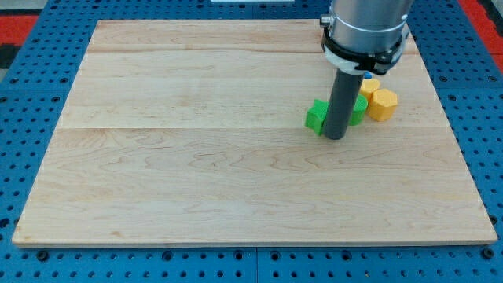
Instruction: Move the green star closer to the green circle
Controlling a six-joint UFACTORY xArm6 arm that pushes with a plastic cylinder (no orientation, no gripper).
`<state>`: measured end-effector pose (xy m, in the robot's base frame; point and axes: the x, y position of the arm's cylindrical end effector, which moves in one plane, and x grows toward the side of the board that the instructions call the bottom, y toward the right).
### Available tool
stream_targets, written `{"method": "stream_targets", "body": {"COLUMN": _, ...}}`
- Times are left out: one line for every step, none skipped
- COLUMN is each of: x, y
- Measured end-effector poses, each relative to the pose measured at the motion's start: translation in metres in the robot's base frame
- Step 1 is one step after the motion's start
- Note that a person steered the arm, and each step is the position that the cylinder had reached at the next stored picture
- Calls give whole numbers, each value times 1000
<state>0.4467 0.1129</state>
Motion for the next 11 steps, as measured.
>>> {"method": "stream_targets", "body": {"x": 6, "y": -18}}
{"method": "stream_targets", "body": {"x": 3, "y": -61}}
{"method": "stream_targets", "body": {"x": -17, "y": -75}}
{"method": "stream_targets", "body": {"x": -26, "y": -72}}
{"method": "stream_targets", "body": {"x": -31, "y": -60}}
{"method": "stream_targets", "body": {"x": -13, "y": -63}}
{"method": "stream_targets", "body": {"x": 0, "y": -62}}
{"method": "stream_targets", "body": {"x": -10, "y": -59}}
{"method": "stream_targets", "body": {"x": -26, "y": -58}}
{"method": "stream_targets", "body": {"x": -46, "y": -52}}
{"method": "stream_targets", "body": {"x": -68, "y": -38}}
